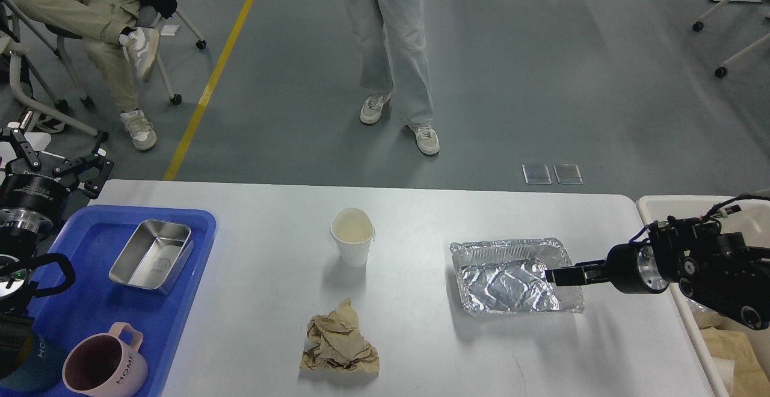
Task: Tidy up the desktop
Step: 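Reach the right gripper to the edge of the foil tray and grasp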
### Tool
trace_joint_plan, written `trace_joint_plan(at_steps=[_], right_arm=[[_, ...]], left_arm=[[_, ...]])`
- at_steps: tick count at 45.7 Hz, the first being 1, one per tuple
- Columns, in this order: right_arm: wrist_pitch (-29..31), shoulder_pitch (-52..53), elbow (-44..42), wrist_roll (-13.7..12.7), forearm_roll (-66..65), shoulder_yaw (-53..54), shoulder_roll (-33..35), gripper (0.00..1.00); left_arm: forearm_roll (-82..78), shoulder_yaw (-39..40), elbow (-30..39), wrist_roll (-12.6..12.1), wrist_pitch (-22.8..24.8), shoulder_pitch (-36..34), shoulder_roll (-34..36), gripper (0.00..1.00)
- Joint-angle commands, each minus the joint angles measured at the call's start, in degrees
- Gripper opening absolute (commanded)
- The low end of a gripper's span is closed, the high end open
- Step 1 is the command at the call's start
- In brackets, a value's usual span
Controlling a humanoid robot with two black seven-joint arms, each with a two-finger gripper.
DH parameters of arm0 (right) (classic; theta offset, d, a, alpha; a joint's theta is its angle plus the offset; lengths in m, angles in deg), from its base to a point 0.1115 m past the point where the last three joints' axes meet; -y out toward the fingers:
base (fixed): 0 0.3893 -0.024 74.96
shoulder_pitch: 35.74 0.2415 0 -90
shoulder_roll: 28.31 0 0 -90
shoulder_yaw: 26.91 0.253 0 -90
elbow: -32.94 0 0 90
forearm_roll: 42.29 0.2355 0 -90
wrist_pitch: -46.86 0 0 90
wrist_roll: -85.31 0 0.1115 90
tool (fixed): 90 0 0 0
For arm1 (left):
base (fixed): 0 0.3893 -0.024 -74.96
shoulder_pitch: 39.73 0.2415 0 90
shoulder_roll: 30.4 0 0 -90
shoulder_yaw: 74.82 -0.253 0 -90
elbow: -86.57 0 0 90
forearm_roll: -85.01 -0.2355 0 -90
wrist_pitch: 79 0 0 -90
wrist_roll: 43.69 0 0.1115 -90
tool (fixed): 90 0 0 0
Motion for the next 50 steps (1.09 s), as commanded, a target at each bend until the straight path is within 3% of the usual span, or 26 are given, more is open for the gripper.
trace_joint_plan(at_steps=[1,15,30,35,45,47,50], right_arm=[[-0.5,0.0,-3.4,0.0,0.0,-1.4,-2.7,1.0],[-3.1,-0.2,-9.1,1.2,0.0,-6.6,-6.7,0.95],[-7.7,-0.4,-11.8,1.3,0.7,-12.6,-8.9,0.57],[-7.6,-0.4,-12.0,1.3,0.9,-12.6,-8.9,0.38],[-7.4,0.0,-12.0,1.3,1.0,-12.5,-8.9,0.27],[-7.2,0.0,-12.0,1.3,1.0,-12.5,-8.9,0.2],[-6.9,0.1,-11.9,1.3,1.3,-12.5,-8.9,0.0]], left_arm=[[0.0,0.0,0.0,0.0,0.0,0.2,0.1,0.97],[0.0,0.1,0.0,0.0,0.0,0.1,0.1,0.97],[0.0,0.1,0.0,0.0,0.0,0.1,0.2,0.97],[0.0,0.1,0.0,0.0,0.0,0.1,0.3,0.97],[0.0,0.2,0.0,0.0,0.0,0.1,0.4,0.97],[0.0,0.2,0.0,0.0,0.0,0.1,0.3,0.97],[0.0,0.2,0.0,0.0,0.0,0.1,0.3,0.97]])
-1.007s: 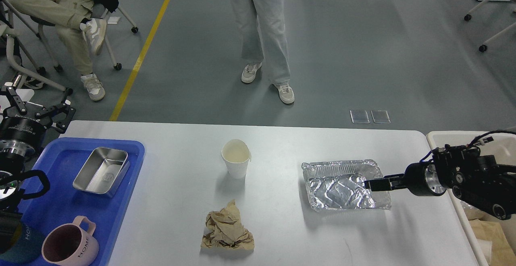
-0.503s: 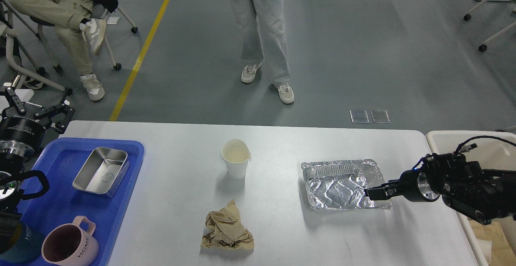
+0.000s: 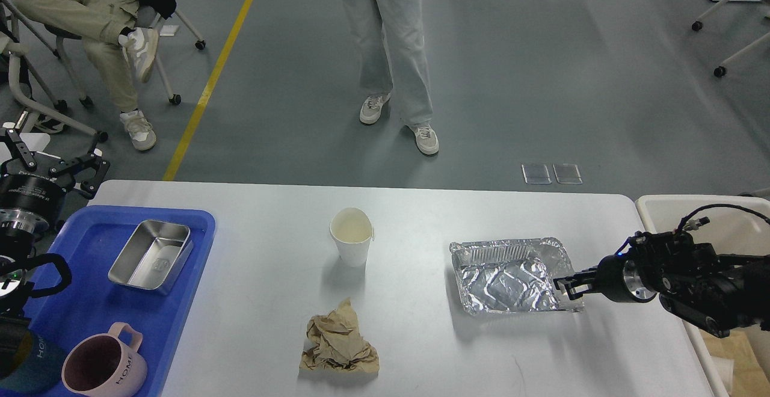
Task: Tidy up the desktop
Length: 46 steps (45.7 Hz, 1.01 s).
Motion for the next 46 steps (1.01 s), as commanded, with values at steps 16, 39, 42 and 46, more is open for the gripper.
trace_joint_plan(at_steps=[16,39,42,46], right_arm=[[7.1,1.5,0.8,0.0,6.3,0.1,-0.4,0.0],[16.8,10.5,8.7,5.7,15.3,1.0,12.2,0.0],[17.8,11.7,10.4,5.8,16.1,1.3,14.6,0.0],[19.0,12.7,13.1,6.3,16.8,2.0,17.8,0.0]], left_arm=[[0.0,-0.1,0.0,0.0,-0.1,0.1,0.0,0.96],[-0.5,-1.1,0.0,-0.2,-0.9,0.2,0.5,0.97],[-0.7,-1.2,-0.1,-0.2,-0.8,0.3,1.3,0.97],[-0.8,-1.2,-0.1,-0.2,-0.4,0.3,1.8,0.97]])
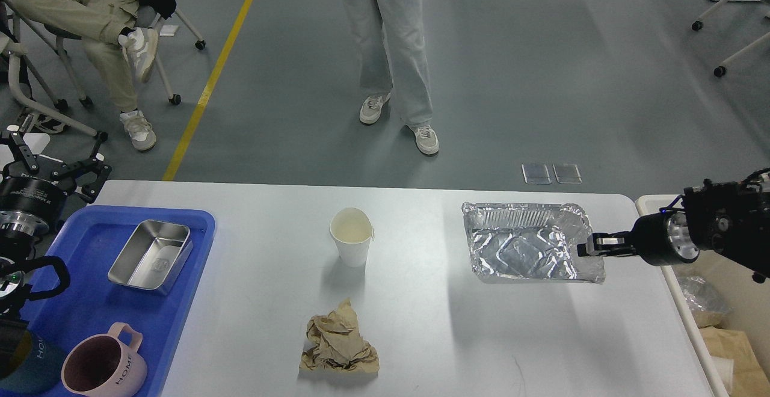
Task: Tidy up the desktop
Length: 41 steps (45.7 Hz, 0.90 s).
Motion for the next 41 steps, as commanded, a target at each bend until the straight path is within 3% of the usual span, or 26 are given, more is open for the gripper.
trace_joint_plan(at_steps=[1,9,20,35,41], right_arm=[[1.9,1.9,3.8,0.9,1.0,0.9,4.8,0.0],[4.6,2.6,8.3,2.5,1.3,4.8,9.9,0.0],[7.1,2.3,13.3,3.1,4.2,10.2,14.9,0.0],[7.3,2.3,14.9,3.0,6.4,9.7,17.7,0.0],[7.6,2.4,15.6,3.0,6.4,9.4,18.0,0.0]], left_arm=[[-0.1,0.0,-0.1,0.0,0.5,0.0,0.8,0.97],[-0.4,-0.4,0.0,0.5,1.2,0.0,1.3,0.97],[-3.1,-0.2,-0.1,1.7,6.3,1.2,3.2,0.97],[-8.0,-0.3,-0.6,7.2,5.6,1.6,2.9,0.97],[-13.7,-0.4,-0.6,13.9,4.3,2.2,2.8,0.97]])
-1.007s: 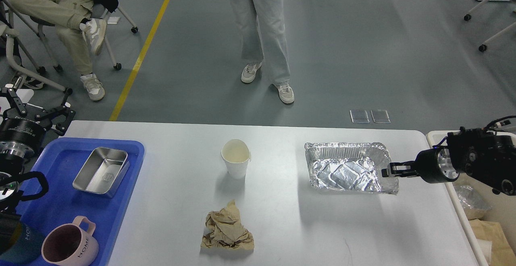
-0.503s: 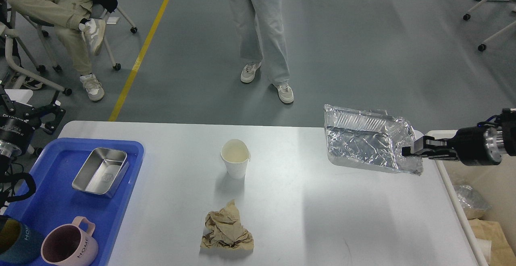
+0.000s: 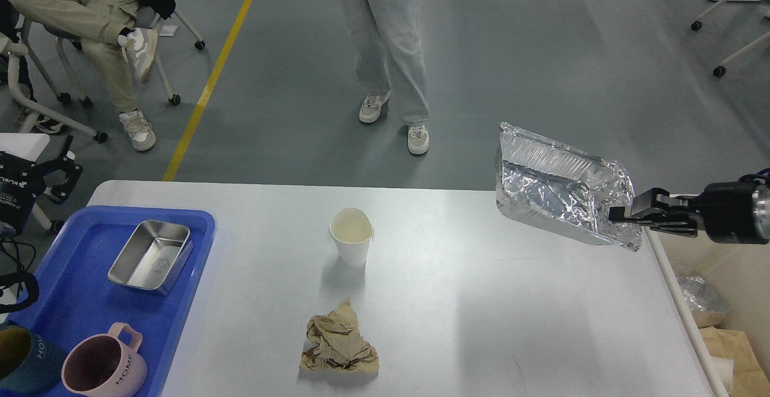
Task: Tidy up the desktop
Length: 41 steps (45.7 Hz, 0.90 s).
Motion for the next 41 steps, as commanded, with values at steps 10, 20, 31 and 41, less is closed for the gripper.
trace_joint_plan(at_steps=[10,20,31,41], right_arm=[[0.3,0.2,1.2,-0.1,0.0,-0.3,1.2,0.0],[0.3,0.1,1.8,-0.3,0.0,-0.5,1.2,0.0],[0.3,0.0,2.0,-0.3,0.0,-0.5,1.3,0.0],[0.1,-0.4,1.9,-0.3,-0.1,-0.5,0.9,0.0]], left_arm=[[-24.1,-0.6,0.0,18.0,-8.3,0.9,0.5,0.96],[-29.3,-5.4,1.2,18.0,-7.2,1.3,-0.4,0.97],[-29.6,-35.8,12.4,16.9,-12.9,0.3,9.6,0.96],[-34.7,-53.0,34.3,10.8,-26.8,-3.1,21.8,0.96]])
